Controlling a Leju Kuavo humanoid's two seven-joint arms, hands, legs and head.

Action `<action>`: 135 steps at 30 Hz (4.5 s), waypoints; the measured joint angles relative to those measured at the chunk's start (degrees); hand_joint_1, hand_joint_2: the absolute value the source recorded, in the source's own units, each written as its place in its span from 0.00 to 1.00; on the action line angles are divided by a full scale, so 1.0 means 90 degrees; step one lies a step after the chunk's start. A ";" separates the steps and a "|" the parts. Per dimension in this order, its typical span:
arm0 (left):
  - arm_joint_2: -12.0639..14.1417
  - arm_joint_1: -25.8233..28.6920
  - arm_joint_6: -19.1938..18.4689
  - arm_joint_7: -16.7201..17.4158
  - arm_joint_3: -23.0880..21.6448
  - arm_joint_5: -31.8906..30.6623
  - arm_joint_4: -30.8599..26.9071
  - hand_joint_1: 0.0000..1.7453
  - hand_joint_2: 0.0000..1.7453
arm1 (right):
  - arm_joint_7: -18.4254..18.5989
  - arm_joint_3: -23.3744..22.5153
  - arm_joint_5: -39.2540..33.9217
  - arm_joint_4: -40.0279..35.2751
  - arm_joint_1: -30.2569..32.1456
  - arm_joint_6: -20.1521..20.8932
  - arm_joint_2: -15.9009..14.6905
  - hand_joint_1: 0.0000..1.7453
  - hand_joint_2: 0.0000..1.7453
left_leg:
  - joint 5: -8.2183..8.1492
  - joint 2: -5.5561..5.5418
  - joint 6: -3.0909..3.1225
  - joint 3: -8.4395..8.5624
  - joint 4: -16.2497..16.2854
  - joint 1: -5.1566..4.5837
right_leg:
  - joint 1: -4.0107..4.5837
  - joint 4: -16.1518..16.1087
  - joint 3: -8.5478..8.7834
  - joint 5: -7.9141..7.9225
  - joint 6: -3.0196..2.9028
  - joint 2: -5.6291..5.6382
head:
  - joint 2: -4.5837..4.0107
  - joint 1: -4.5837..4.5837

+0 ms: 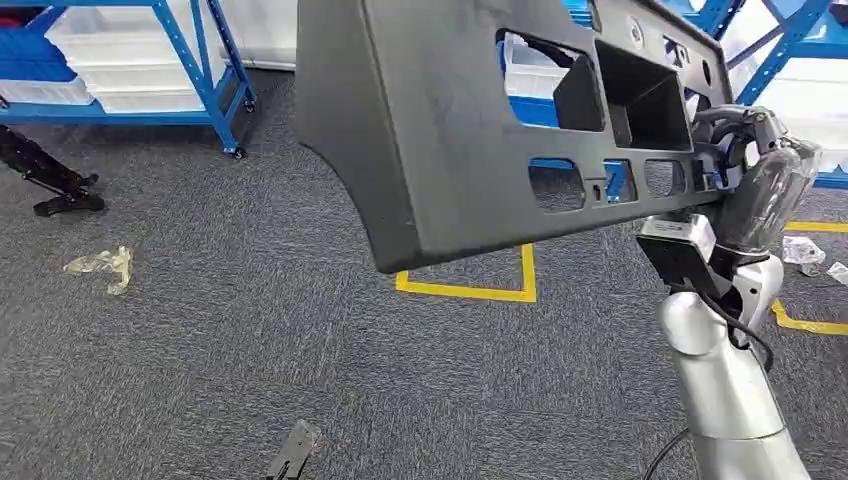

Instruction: Take the parts from the cabinet and place them on the table.

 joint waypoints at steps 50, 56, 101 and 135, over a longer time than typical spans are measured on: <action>0.0019 0.0067 0.0027 -0.0095 0.0000 -0.0068 -0.0010 0.00 1.00 | 0.0063 -0.0053 -0.0342 -0.0211 0.0395 -0.0119 -0.0104 1.00 1.00 | -0.0803 -0.0071 -0.0175 0.0834 -0.0061 0.0136 | -0.0083 -0.0106 -0.0430 0.0621 -0.0092 0.0000 | 0.0000 -0.0019; 0.0019 0.0067 0.0027 -0.0095 0.0000 -0.0068 -0.0010 0.00 1.00 | 0.0066 -0.0053 -0.0342 -0.0211 0.0395 -0.0119 -0.0104 1.00 1.00 | -0.0732 -0.0071 -0.0070 0.0749 -0.0055 0.0090 | -0.0122 -0.0167 -0.0481 0.0730 0.0070 -0.0001 | 0.0000 -0.0019; 0.0085 0.0086 -0.0121 -0.0053 -0.0228 -0.0396 -0.0010 0.00 1.00 | -0.0027 -0.0121 -0.0306 -0.0187 0.0545 -0.0119 0.0002 1.00 1.00 | -0.0562 -0.0027 0.0099 0.0610 -0.0103 0.0083 | -0.0144 0.1080 -0.1010 0.0244 0.0187 -0.0012 | 0.0000 -0.0002; 0.0134 0.0060 -0.0134 -0.0049 -0.0306 -0.0537 -0.0010 0.00 1.00 | -0.0095 -0.0148 -0.0311 0.0049 0.0377 -0.0119 0.0073 1.00 1.00 | -0.0970 -0.0065 -0.0072 0.0972 -0.0087 0.0061 | -0.0097 0.0035 -0.0954 0.0706 0.0033 -0.0055 | 0.0000 -0.0002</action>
